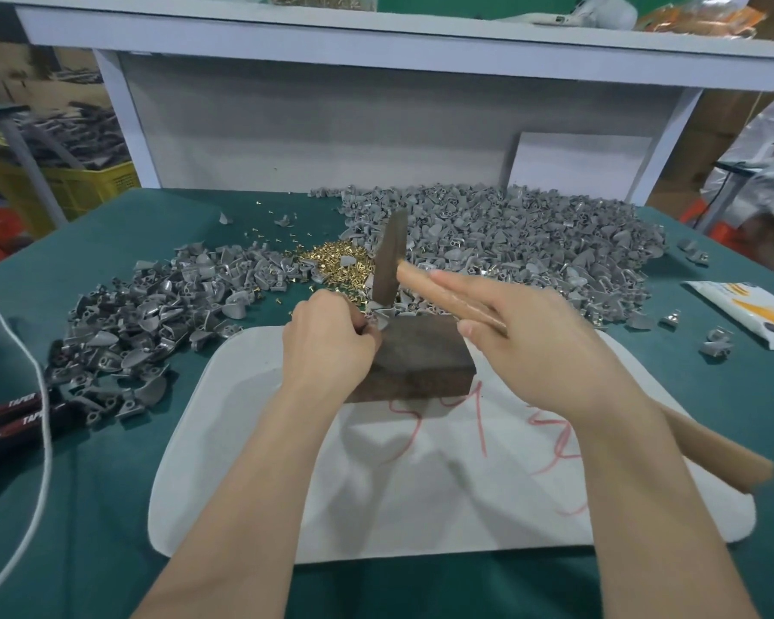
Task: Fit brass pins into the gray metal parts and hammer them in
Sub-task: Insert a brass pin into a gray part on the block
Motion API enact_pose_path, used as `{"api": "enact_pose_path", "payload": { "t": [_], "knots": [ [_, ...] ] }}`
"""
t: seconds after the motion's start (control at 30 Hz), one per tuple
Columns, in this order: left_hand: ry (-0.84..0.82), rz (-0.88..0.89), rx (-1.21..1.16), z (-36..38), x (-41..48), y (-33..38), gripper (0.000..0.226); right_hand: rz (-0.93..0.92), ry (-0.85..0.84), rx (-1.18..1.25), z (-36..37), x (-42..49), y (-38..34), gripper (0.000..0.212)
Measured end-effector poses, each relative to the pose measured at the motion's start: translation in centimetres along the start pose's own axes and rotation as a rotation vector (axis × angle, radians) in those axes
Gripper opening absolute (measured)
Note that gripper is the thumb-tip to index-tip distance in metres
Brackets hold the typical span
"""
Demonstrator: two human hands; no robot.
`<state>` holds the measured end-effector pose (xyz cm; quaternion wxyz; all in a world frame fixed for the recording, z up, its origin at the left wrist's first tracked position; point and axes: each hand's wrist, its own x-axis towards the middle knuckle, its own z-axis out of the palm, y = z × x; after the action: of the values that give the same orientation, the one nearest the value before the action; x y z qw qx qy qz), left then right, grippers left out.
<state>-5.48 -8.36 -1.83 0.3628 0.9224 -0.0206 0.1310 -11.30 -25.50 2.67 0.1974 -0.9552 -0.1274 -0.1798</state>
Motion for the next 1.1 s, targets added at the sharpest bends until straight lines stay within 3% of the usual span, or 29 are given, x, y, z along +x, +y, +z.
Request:
{"api": "enact_pose_path", "payload": {
  "t": [0.1, 0.23, 0.47, 0.6, 0.7, 0.83, 0.97, 1.1],
  "knots": [
    [0.005, 0.011, 0.004, 0.04, 0.07, -0.06, 0.018, 0.02, 0.097, 0.044, -0.06, 0.08, 0.34, 0.059],
    [0.004, 0.001, 0.002, -0.03, -0.02, 0.04, 0.015, 0.031, -0.116, -0.02, 0.3, 0.19, 0.32, 0.055],
    [0.012, -0.016, -0.011, 0.03, 0.05, 0.04, 0.016, 0.021, 0.101, 0.048, 0.01, 0.21, 0.0, 0.061],
    [-0.009, 0.0, 0.019, -0.11, 0.02, 0.1, 0.016, 0.002, -0.101, -0.013, 0.06, -0.02, 0.04, 0.065],
    [-0.007, 0.0, 0.014, -0.16, -0.03, 0.11, 0.015, 0.062, -0.03, -0.046, 0.15, -0.32, 0.23, 0.057],
    [0.006, 0.01, 0.007, -0.07, -0.02, -0.02, 0.017, 0.042, 0.104, 0.013, -0.19, -0.19, 0.04, 0.063],
    [-0.018, 0.009, 0.034, -0.08, 0.0, 0.01, 0.019, 0.034, -0.106, -0.044, -0.21, -0.18, -0.03, 0.059],
    [-0.012, 0.009, 0.033, -0.15, -0.03, 0.01, 0.018, 0.099, -0.065, -0.072, -0.12, -0.25, -0.04, 0.056]
  ]
}}
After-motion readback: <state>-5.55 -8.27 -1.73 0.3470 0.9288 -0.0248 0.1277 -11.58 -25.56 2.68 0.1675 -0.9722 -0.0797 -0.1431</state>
